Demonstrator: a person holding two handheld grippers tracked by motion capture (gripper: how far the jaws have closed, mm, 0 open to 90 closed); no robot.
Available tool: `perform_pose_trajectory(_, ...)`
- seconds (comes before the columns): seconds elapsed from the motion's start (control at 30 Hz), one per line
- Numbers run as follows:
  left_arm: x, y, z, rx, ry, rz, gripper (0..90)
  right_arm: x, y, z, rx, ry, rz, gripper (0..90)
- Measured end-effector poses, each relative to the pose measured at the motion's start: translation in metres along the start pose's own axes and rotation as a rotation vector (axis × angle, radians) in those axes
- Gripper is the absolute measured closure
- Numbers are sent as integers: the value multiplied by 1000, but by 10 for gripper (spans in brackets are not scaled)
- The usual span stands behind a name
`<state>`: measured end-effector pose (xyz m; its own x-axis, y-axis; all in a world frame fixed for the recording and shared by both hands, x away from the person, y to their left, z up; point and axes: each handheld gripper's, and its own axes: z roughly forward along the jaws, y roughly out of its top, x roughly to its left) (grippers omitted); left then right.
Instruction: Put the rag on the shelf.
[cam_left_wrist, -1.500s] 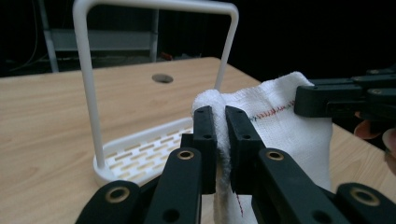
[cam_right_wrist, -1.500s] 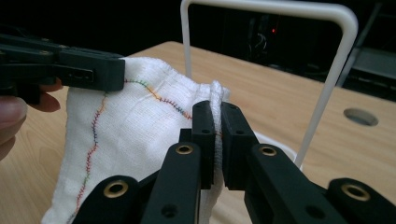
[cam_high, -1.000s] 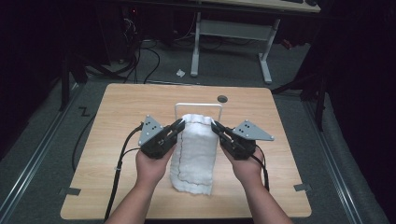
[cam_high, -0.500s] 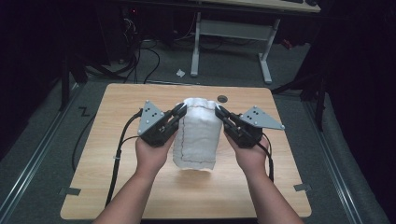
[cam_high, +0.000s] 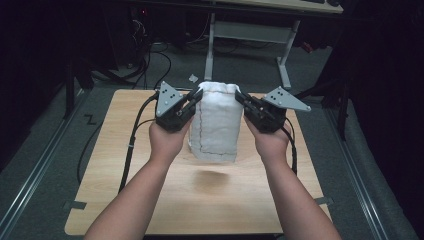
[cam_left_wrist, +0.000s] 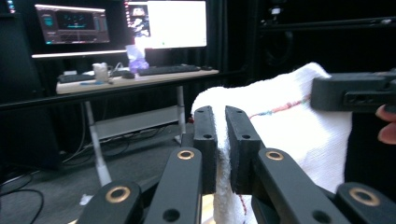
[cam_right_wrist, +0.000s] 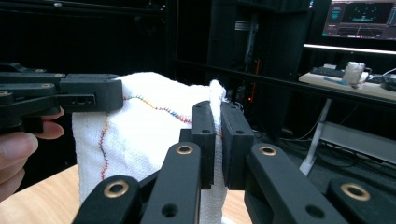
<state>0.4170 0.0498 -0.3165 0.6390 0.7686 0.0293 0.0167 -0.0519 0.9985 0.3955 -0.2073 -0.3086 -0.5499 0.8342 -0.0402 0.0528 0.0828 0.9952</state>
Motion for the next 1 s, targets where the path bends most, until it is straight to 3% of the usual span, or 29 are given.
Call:
perform_pose_trajectory(0.13,7,5,7,6,11,-8,838,-6,10,14,4,-13,-5,859)
perform_pose_trajectory(0.37,21,16,22,1,41,22,838,-17,22,38,6,-31,1,859)
perform_pose_trajectory(0.57,37,19,42,-8,54,-18,838,-27,24,57,24,-37,17,859)
perform_pose_trajectory(0.73,44,15,54,1,72,-7,838,-39,24,68,33,-25,52,858)
perform_pose_trajectory(0.83,50,10,63,3,86,-25,837,-46,20,84,50,-35,25,858)
perform_pose_trajectory(0.97,62,0,76,26,113,-67,836,-51,14,102,75,-33,49,858)
perform_pose_trajectory(1.0,67,-3,81,35,112,-95,836,-53,12,105,77,-36,51,858)
